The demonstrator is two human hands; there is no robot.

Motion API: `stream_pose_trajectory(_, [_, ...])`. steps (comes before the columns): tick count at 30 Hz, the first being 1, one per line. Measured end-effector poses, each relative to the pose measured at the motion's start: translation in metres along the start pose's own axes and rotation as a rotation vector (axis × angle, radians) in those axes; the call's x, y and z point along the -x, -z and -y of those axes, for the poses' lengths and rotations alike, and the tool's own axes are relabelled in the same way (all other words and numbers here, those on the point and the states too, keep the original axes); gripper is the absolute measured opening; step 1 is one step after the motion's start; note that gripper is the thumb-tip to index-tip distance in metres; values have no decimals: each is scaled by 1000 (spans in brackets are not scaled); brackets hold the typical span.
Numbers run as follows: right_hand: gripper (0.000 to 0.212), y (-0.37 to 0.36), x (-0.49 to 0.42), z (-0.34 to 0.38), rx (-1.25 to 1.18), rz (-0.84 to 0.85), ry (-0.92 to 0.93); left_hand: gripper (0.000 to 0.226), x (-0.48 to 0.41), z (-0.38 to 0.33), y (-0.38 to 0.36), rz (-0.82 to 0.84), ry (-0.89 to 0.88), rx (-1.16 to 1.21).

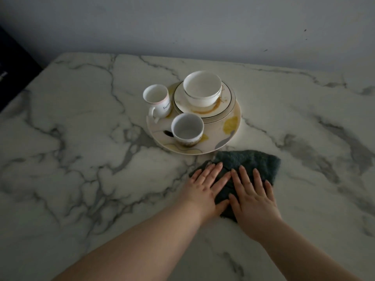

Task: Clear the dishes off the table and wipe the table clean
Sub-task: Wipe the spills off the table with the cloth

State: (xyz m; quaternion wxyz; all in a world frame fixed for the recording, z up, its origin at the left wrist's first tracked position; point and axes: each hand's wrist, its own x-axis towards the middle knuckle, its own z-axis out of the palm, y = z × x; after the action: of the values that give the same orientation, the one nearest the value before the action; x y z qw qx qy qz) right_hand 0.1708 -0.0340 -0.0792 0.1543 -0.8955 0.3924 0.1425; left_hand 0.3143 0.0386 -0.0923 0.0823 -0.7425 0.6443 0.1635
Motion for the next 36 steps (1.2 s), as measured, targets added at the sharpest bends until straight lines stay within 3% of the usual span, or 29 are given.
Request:
stream_pose_trajectory(3, [82,-8,-4,43,38,6,79,80,34,38,-13,-75,45,29])
stream_pose_trajectory(6, [73,-15,-6,92,48,18,159,81,74,73,-19,-108,149,20])
stream_pose_trajectory(13, [63,-52,26,208,92,21,333,70,194,138,-52,-20,331,153])
stream_pose_trajectory(18, [62,-88,76,292,105,38,398,74,298,170,-74,-19,314,159])
stream_pose_trajectory(20, [63,-102,85,313,129,29,433,74,323,177,-85,89,402,271])
stream_pose_trajectory(22, [63,-107,88,343,142,19,488,72,348,197,-91,65,472,298])
stream_pose_trajectory(27, [62,-91,62,393,176,114,528,82,359,247,-84,-29,447,258])
stream_pose_trajectory(36, [60,-57,-65,476,233,91,703,88,312,359,-67,-37,695,250])
